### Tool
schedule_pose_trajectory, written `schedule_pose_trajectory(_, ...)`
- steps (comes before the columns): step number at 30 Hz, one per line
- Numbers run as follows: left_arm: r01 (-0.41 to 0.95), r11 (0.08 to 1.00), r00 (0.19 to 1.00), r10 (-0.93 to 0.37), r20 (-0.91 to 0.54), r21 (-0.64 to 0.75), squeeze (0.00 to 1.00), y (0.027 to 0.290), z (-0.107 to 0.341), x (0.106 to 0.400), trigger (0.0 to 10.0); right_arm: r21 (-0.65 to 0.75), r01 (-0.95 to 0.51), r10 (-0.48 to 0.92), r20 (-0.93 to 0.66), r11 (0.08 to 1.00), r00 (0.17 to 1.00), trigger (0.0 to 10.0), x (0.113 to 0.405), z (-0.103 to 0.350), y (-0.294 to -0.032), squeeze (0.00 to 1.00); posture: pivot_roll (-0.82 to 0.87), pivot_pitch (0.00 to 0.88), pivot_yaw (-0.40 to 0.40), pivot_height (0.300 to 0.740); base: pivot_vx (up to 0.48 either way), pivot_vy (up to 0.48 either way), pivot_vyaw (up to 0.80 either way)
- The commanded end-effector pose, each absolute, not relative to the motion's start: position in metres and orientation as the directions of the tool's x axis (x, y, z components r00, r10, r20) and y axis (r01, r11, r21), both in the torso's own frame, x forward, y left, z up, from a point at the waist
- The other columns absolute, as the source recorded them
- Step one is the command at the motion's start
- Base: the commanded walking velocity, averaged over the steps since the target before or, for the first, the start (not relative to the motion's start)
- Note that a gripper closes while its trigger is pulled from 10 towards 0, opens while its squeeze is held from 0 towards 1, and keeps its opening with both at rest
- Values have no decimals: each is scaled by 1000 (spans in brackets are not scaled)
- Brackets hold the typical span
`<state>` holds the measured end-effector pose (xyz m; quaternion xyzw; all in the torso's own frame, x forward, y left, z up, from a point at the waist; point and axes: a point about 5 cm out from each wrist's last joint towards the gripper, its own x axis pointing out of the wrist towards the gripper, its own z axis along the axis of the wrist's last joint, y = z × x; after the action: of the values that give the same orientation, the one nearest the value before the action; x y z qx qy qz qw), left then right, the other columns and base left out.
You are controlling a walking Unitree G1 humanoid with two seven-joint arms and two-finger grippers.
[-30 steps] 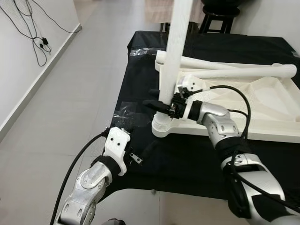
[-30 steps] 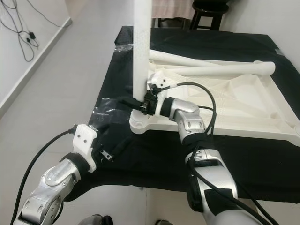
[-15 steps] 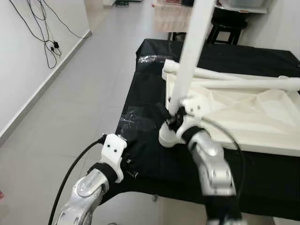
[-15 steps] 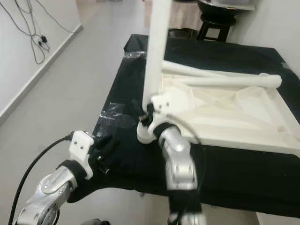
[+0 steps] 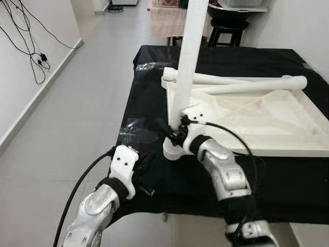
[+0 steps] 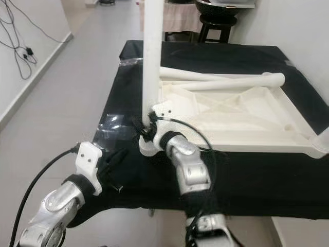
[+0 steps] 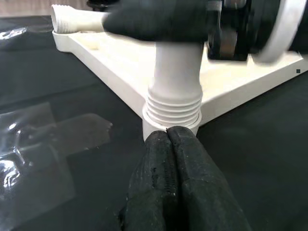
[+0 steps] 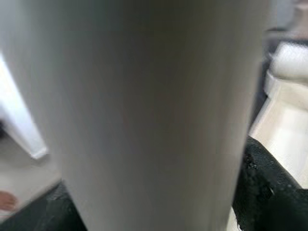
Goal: Building children table
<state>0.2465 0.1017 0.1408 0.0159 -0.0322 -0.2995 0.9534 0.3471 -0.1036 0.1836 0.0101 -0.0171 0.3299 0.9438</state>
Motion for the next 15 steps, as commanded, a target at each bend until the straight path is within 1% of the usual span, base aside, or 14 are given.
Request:
schedule_pose_trajectory(1,572,819,818,-573,43,47,0,100,138,245,0,-4,-657,656,78,754,751,10000,353,192,-110,0,66,127,-20,740,0,0,0)
schedule_pose_trajectory(2,572,819,818,-573,43,47,0,100,138,245,0,-4,-657,656,78,754,751,10000,353,192,-110,0,66,127,-20,740,0,0,0)
schedule_pose_trajectory(3,570,820,819,-572,45,52,0,100,139,244,0,-13,-687,686,83,726,723,10000,357,195,-114,0,68,127,-20,740,0,0,0)
schedule_pose_trajectory(5,570,820,819,-572,45,52,0,100,139,244,0,-13,-687,686,83,726,723,10000,357,195,-114,0,68,127,-20,740,0,0,0)
schedule_pose_trajectory(6,568,821,820,-570,45,53,0,100,139,241,0,-35,-736,736,83,676,672,10000,361,200,-118,0,72,125,-22,740,0,0,0)
schedule_pose_trajectory(7,565,823,822,-567,43,55,0,100,138,233,0,-23,-798,797,87,602,598,10000,364,203,-122,0,78,123,-24,740,0,0,0)
schedule_pose_trajectory(8,565,823,822,-567,43,55,0,100,138,233,0,-23,-798,797,87,602,598,10000,364,203,-122,0,78,123,-24,740,0,0,0)
schedule_pose_trajectory(10,558,828,828,-560,40,51,0,101,136,221,0,-18,-877,875,76,481,478,10000,365,205,-127,0,90,125,-31,740,0,0,0)
schedule_pose_trajectory(12,558,828,828,-560,40,51,0,101,136,221,0,-18,-877,875,76,481,478,10000,365,205,-127,0,90,125,-31,740,0,0,0)
schedule_pose_trajectory(13,554,831,830,-556,39,47,0,101,136,217,0,-21,-897,896,63,442,440,10000,364,204,-129,0,92,126,-32,740,0,0,0)
schedule_pose_trajectory(14,537,843,841,-539,55,40,0,102,139,210,10000,-14,-900,899,41,436,435,10000,368,202,-132,0,94,127,-31,740,0,0,0)
schedule_pose_trajectory(15,526,850,847,-527,67,36,0,103,141,204,10000,-7,-899,899,24,438,437,10000,370,200,-135,0,95,127,-31,740,0,0,0)
